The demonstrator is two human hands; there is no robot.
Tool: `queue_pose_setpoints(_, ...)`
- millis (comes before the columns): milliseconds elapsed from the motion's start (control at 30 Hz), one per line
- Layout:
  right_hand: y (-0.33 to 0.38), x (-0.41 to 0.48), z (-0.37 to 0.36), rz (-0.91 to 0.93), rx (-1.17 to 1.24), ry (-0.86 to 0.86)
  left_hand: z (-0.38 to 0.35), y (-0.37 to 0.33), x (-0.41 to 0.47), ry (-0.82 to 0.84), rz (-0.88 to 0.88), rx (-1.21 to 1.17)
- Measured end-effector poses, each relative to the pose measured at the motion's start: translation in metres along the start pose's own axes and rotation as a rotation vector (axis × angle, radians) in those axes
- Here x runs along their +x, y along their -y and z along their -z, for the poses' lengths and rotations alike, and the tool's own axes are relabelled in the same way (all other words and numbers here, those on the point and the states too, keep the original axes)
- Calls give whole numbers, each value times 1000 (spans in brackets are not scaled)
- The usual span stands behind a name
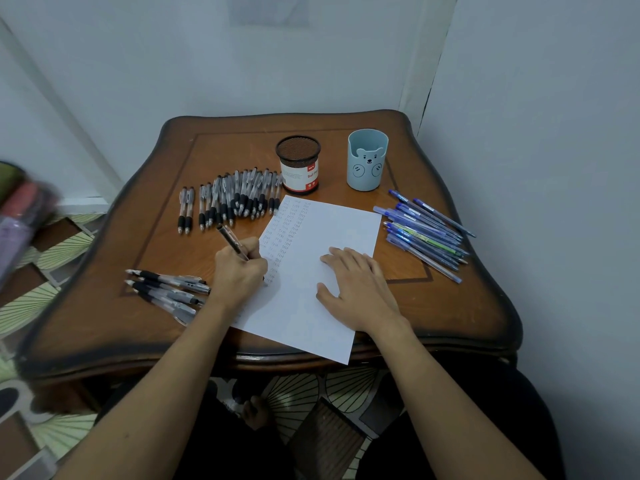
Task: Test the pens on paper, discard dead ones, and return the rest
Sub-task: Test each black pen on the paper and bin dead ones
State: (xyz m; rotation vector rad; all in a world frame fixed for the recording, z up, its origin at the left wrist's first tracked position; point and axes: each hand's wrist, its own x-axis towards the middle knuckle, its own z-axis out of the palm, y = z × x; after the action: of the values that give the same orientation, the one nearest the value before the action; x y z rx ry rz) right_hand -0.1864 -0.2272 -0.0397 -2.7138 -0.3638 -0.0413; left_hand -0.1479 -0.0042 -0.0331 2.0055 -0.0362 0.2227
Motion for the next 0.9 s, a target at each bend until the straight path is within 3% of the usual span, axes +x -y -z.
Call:
queue_pose_setpoints(233, -1, 0, 0, 3, 5, -2, 10, -3, 7, 7, 117, -261)
queue_pose_setpoints(467, -1, 1, 0, -1, 5, 10, 14, -10, 23, -81, 302, -304)
queue_pose_setpoints(600, -2, 1, 1, 1, 9, 10, 26, -18, 37, -144, 309, -388)
queue_pose_setpoints(900, -2, 2, -1, -5, 9, 7, 58, -6, 76, -257, 379, -65)
